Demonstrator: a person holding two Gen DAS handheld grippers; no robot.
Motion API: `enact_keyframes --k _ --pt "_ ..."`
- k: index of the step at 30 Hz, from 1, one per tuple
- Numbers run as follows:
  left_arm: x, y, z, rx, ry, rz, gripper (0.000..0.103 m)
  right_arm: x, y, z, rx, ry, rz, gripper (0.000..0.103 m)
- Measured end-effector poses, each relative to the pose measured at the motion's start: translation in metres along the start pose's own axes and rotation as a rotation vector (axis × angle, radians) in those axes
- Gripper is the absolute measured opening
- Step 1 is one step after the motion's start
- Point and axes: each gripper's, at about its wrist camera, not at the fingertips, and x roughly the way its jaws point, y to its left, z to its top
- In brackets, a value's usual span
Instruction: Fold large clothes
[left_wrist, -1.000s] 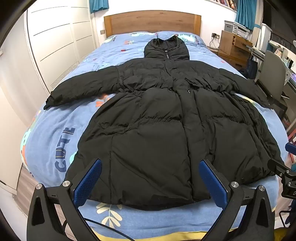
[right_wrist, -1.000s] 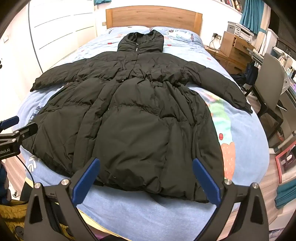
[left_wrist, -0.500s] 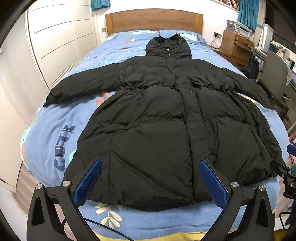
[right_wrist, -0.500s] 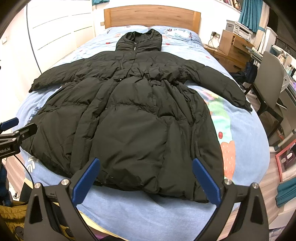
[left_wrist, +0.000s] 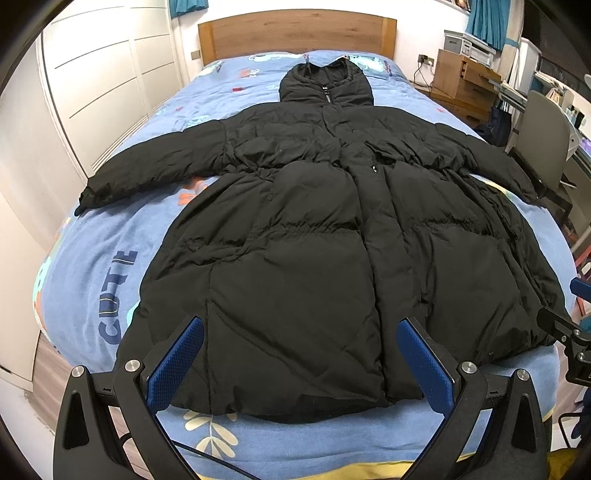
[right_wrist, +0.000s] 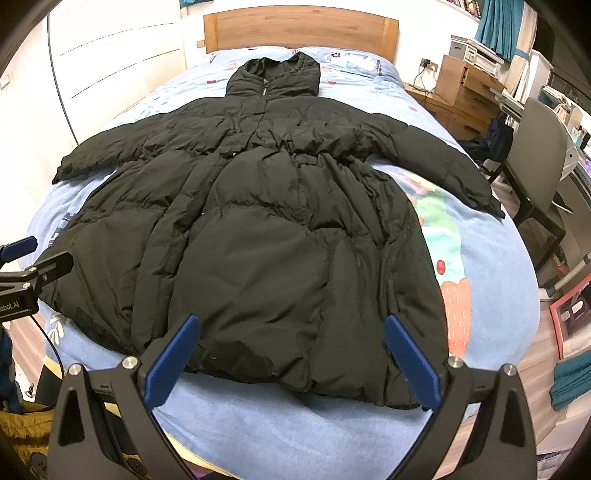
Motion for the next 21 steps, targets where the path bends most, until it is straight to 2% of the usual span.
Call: enact_keyframes --k 21 --pt "0.014 0.014 0.021 -0.024 0.022 0.014 0.102 0.021 -0.006 0.026 0.001 0.021 0.017 0.101"
